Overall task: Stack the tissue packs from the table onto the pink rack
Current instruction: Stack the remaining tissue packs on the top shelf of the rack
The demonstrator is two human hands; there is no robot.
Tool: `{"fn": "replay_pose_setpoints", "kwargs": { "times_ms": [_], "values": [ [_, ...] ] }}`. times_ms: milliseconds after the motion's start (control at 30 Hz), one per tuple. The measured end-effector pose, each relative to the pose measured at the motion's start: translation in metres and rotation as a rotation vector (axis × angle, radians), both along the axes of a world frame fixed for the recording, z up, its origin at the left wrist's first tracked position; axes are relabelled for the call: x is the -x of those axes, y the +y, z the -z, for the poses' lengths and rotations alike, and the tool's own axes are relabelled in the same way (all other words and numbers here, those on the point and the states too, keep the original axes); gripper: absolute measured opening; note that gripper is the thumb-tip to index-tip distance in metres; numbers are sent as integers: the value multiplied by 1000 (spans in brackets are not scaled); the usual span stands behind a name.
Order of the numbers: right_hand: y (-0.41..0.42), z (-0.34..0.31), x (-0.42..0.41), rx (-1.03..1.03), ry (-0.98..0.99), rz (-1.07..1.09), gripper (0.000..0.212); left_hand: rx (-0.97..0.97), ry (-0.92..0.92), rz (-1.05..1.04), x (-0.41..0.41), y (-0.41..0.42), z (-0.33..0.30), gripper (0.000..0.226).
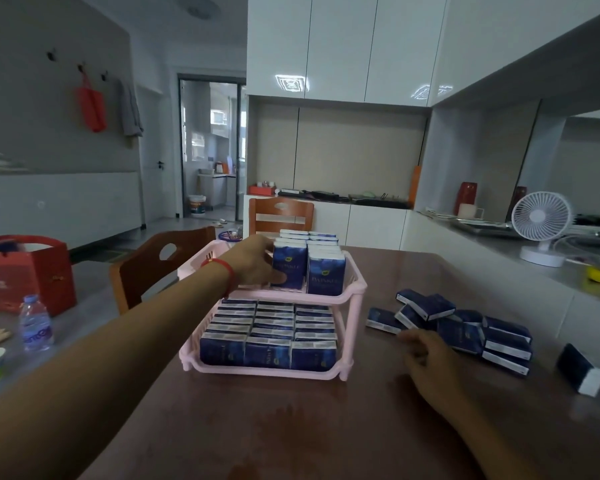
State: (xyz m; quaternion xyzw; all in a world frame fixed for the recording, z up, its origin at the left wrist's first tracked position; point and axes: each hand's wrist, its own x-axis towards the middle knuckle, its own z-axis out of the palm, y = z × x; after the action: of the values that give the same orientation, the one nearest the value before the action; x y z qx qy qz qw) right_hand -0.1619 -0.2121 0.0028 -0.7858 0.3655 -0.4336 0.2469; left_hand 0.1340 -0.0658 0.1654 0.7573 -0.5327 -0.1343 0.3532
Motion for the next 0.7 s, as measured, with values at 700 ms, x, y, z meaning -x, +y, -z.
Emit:
{"fn": "replay_pose_setpoints", "kwargs": {
  "times_ms": [700],
  "values": [
    [-1, 2, 10, 8, 109, -4, 31, -28, 51, -65, 3, 5, -3, 67]
  ]
}}
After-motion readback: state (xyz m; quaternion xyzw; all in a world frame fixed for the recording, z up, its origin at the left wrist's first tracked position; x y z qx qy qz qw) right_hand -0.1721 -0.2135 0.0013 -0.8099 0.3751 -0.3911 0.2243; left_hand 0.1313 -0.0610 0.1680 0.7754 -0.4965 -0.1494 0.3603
